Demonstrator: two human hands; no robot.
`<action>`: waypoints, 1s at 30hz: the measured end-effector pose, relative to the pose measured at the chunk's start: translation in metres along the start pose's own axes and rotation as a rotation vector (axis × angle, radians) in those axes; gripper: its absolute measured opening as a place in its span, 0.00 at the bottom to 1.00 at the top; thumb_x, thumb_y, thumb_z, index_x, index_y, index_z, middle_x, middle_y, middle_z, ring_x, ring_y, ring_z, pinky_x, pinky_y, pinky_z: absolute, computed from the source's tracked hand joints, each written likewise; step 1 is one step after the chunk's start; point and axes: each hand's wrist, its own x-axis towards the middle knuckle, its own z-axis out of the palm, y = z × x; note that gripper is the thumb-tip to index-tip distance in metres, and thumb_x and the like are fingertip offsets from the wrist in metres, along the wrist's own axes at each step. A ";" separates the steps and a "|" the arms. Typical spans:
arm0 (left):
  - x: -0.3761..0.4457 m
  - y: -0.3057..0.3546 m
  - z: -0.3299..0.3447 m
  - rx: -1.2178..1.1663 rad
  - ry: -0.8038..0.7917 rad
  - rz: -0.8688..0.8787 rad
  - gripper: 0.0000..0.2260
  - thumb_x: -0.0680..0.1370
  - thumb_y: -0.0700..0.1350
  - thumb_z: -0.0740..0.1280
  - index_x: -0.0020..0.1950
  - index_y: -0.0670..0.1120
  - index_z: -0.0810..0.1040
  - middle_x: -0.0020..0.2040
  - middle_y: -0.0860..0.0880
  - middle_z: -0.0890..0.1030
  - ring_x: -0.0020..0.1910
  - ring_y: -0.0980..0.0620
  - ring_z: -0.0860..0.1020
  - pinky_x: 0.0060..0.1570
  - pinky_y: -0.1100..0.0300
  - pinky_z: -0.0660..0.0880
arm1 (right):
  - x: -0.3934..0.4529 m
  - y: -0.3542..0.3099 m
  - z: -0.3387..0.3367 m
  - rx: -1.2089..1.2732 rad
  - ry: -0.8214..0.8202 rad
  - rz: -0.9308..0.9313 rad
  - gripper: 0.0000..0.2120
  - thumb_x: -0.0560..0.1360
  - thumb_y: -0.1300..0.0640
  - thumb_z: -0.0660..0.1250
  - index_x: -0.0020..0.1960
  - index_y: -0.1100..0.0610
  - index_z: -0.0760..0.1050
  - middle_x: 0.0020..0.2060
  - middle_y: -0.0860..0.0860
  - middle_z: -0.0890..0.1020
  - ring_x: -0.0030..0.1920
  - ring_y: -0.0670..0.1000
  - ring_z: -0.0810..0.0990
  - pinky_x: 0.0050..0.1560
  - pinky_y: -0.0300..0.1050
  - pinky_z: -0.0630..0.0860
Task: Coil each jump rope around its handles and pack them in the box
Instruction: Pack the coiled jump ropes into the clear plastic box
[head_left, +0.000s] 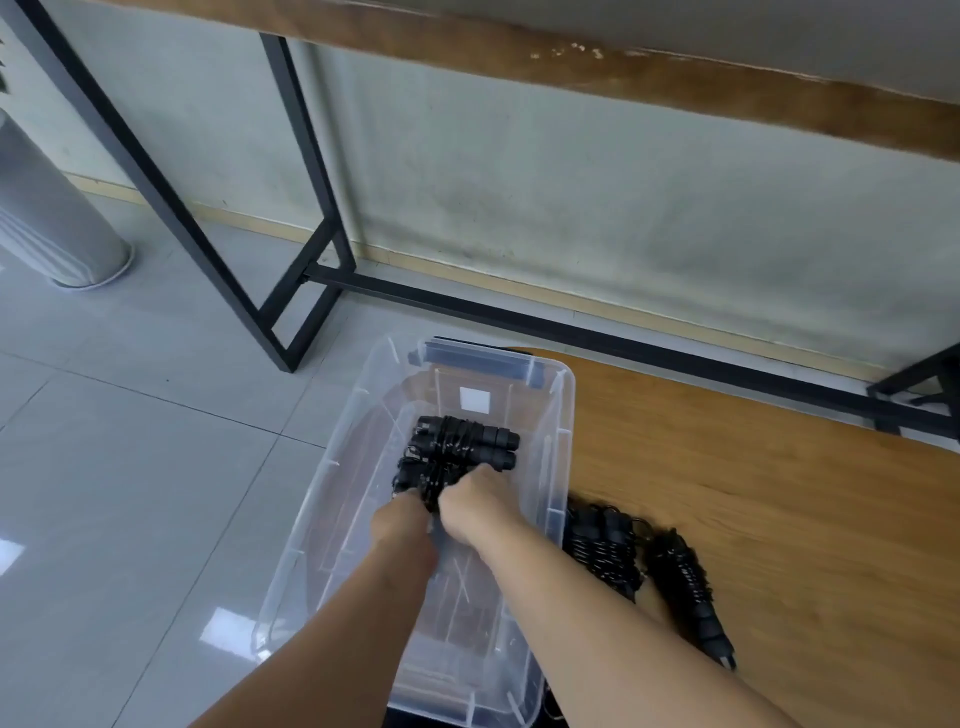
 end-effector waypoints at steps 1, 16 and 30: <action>0.000 -0.003 0.000 0.050 0.039 0.125 0.19 0.79 0.43 0.66 0.69 0.46 0.70 0.65 0.48 0.77 0.63 0.49 0.77 0.59 0.60 0.75 | -0.007 -0.003 -0.005 0.008 -0.006 -0.027 0.21 0.77 0.60 0.61 0.68 0.64 0.67 0.65 0.59 0.73 0.63 0.60 0.75 0.54 0.46 0.72; -0.184 0.042 0.100 0.116 -0.257 0.856 0.13 0.83 0.50 0.61 0.44 0.47 0.80 0.28 0.55 0.73 0.27 0.58 0.70 0.29 0.66 0.66 | -0.079 0.154 -0.187 0.633 0.301 -0.127 0.12 0.80 0.55 0.62 0.44 0.61 0.78 0.32 0.52 0.78 0.30 0.49 0.74 0.34 0.44 0.70; -0.162 0.034 0.251 1.629 -0.445 0.892 0.16 0.85 0.44 0.56 0.72 0.46 0.69 0.66 0.45 0.74 0.58 0.44 0.77 0.57 0.51 0.77 | -0.010 0.329 -0.147 0.610 0.189 0.364 0.12 0.81 0.55 0.61 0.48 0.62 0.77 0.38 0.57 0.78 0.37 0.54 0.74 0.38 0.44 0.68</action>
